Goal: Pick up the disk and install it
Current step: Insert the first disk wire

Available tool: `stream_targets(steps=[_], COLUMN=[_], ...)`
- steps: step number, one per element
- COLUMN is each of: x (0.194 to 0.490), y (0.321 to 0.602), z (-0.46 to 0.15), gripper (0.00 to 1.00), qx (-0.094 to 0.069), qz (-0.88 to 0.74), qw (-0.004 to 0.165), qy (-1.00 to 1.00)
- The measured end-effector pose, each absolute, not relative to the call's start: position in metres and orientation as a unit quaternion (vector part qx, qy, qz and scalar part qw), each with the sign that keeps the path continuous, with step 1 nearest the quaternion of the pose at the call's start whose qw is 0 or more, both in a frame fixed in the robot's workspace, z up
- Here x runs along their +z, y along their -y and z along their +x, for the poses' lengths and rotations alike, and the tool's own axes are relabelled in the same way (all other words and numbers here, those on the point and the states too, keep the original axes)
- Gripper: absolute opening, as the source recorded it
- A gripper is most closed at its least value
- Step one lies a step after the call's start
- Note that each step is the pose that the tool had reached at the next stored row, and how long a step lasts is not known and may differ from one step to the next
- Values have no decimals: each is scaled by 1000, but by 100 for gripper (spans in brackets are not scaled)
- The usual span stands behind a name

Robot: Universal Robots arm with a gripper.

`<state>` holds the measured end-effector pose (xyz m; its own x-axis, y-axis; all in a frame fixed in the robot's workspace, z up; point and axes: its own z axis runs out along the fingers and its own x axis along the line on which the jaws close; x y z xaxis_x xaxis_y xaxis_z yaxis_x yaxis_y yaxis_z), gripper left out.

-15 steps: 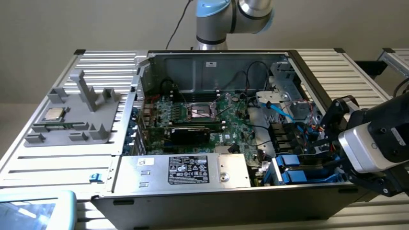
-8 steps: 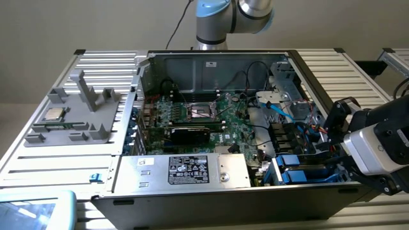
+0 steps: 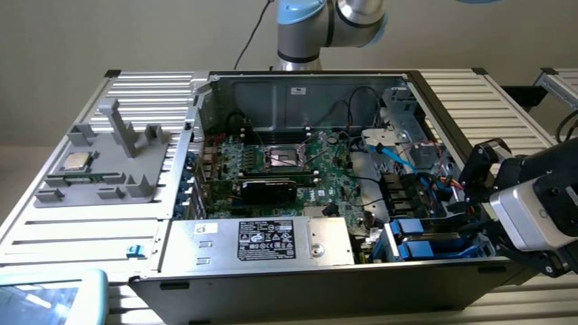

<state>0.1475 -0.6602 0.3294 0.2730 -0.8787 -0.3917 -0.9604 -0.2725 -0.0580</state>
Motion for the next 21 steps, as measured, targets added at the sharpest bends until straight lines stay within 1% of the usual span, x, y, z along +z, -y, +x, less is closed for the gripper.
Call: stream_targets(steps=[2, 3, 4, 6, 7, 11, 15, 18, 21], x=[329, 329, 329, 329, 329, 331, 344, 350, 353], y=[660, 660, 660, 660, 660, 660, 656, 653, 650], z=[148, 148, 148, 148, 148, 148, 147, 147, 148], gripper=[34, 32, 32, 19, 16, 16, 16, 16, 16], qx=[143, 143, 144, 145, 145, 145, 141, 134, 123], qz=[-785, -785, -785, -785, -784, -785, -785, -787, -789], qw=[143, 143, 143, 142, 141, 141, 135, 126, 115], qy=[-586, -586, -586, -586, -586, -586, -587, -589, -591])
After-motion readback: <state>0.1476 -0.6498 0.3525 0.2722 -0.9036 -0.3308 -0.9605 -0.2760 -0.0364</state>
